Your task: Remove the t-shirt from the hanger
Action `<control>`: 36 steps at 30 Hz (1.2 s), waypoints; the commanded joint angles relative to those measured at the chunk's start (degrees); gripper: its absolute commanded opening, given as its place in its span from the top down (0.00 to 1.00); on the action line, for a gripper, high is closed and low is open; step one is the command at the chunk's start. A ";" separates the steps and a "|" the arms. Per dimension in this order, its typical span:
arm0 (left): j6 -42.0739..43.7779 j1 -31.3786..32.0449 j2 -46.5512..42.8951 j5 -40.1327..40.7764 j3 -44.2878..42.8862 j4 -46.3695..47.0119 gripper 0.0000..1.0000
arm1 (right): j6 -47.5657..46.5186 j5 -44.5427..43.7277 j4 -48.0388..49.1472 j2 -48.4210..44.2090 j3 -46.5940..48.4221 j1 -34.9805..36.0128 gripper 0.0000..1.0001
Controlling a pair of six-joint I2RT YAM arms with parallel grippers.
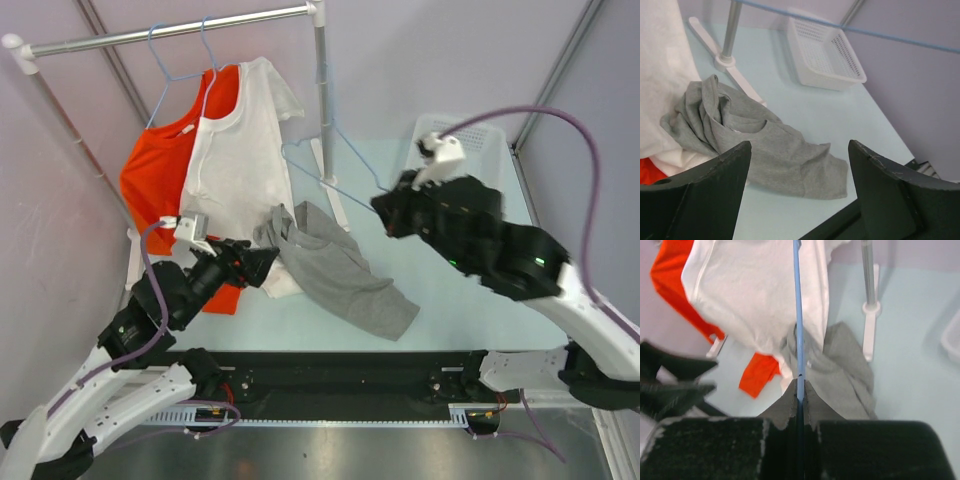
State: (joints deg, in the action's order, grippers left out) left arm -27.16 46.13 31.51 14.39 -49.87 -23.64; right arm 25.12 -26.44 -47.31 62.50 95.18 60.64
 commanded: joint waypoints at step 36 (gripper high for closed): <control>-4.31 0.01 -13.49 -6.57 7.24 -9.14 0.17 | -12.47 -16.53 16.12 34.89 22.87 -5.72 0.10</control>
State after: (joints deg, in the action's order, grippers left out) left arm -33.39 46.13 17.67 6.46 -39.64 -32.73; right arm 12.53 -37.80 -29.39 102.41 119.35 52.03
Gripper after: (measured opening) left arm 0.824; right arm 0.698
